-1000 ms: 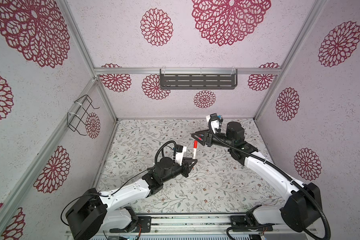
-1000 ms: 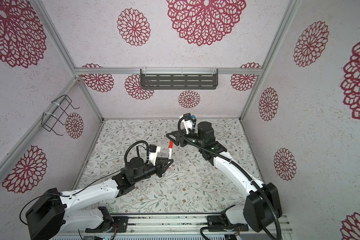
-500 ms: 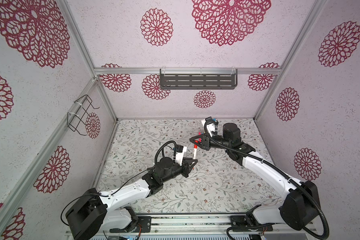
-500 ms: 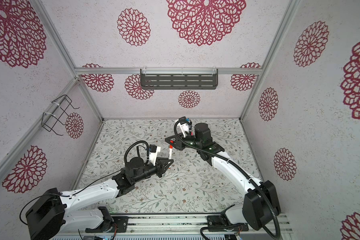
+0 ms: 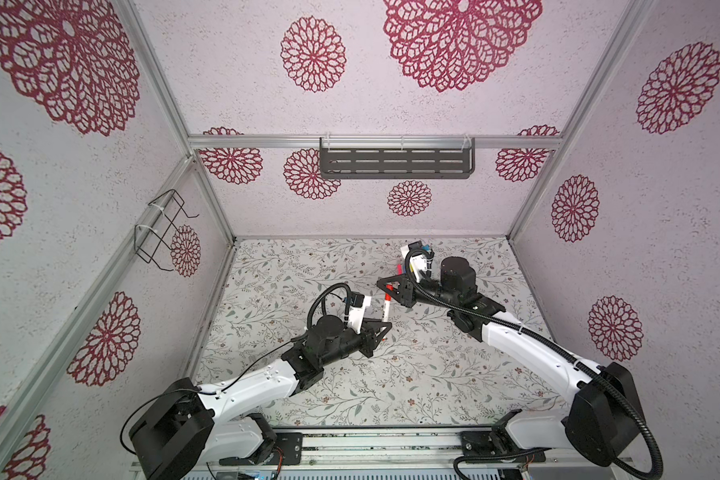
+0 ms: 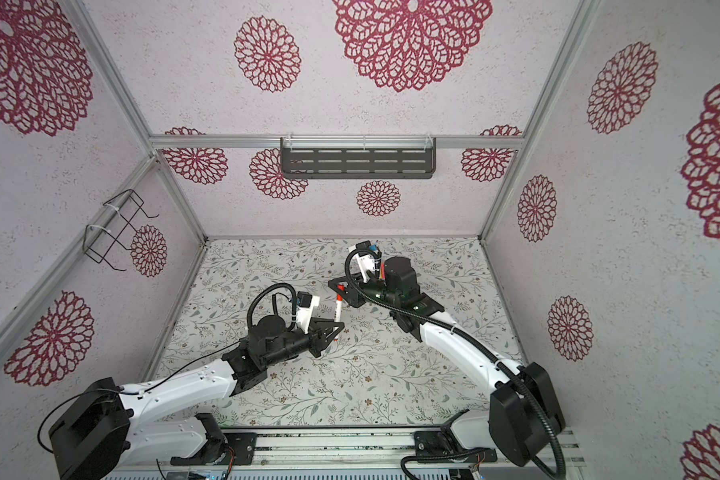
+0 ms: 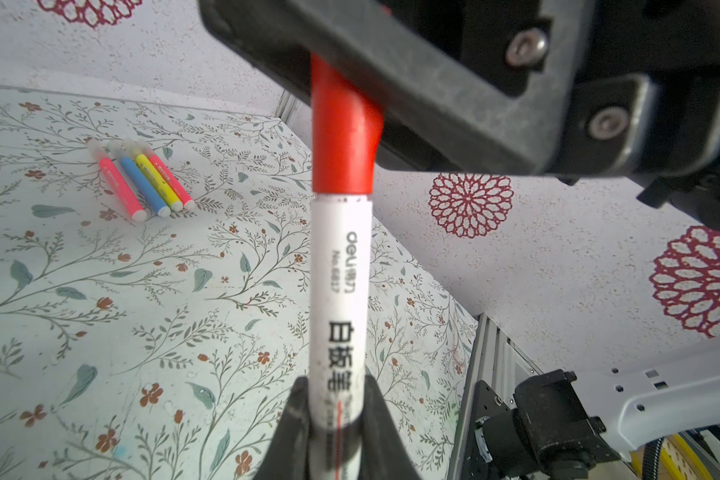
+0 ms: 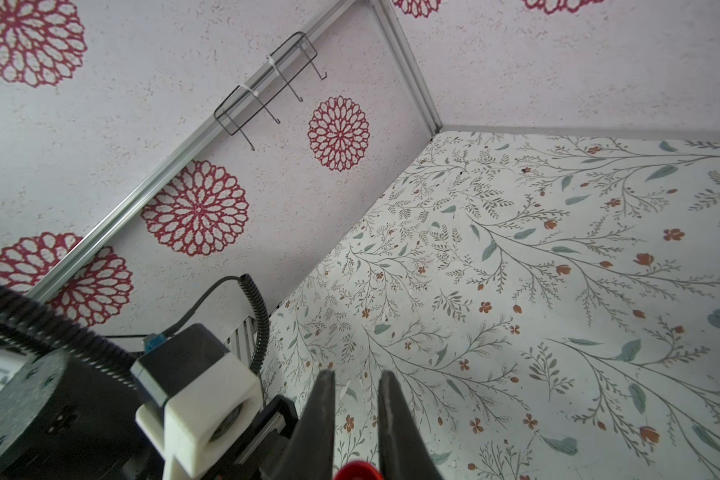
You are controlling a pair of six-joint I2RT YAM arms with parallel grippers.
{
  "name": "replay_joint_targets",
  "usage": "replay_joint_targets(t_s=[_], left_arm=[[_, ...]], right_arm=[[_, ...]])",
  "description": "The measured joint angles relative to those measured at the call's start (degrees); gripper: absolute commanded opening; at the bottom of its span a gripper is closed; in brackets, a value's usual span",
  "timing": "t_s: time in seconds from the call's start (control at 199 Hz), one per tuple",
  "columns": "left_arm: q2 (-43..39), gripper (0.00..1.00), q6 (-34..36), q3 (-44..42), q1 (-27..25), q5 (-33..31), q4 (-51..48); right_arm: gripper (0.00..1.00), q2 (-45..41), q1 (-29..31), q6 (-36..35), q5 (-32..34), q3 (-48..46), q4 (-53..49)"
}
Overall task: Insert the pens into the pen caps
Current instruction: 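Press the red cap down onto the white marker tip with the right gripper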
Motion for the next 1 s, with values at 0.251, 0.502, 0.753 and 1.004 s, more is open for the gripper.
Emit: replay_joint_targets(t_s=[0.251,0.502,0.753,1.004], left_arm=[[-1.4,0.00,-0.6,-1.4,2.5,6.0,-0.5],[-3.8,0.00,-1.2,-2.3,5.3,13.6,-2.3],[-6.7,0.00,-1.2,-2.7,6.3,16.2,-5.0],[-6.7,0.00,-1.0,-2.7,6.4,15.8,-6.6]], right_arm=[[0.00,-2.3,5.0,2.8,10.3,-6.1,6.9],[0.00,-2.4,7.0,4.4,8.5,-10.8,17.3],[0.00,-2.4,9.2,4.6,10.0,-11.4,19.5],[0.03,-2.4,9.8,5.9,12.7,-10.7,16.9]])
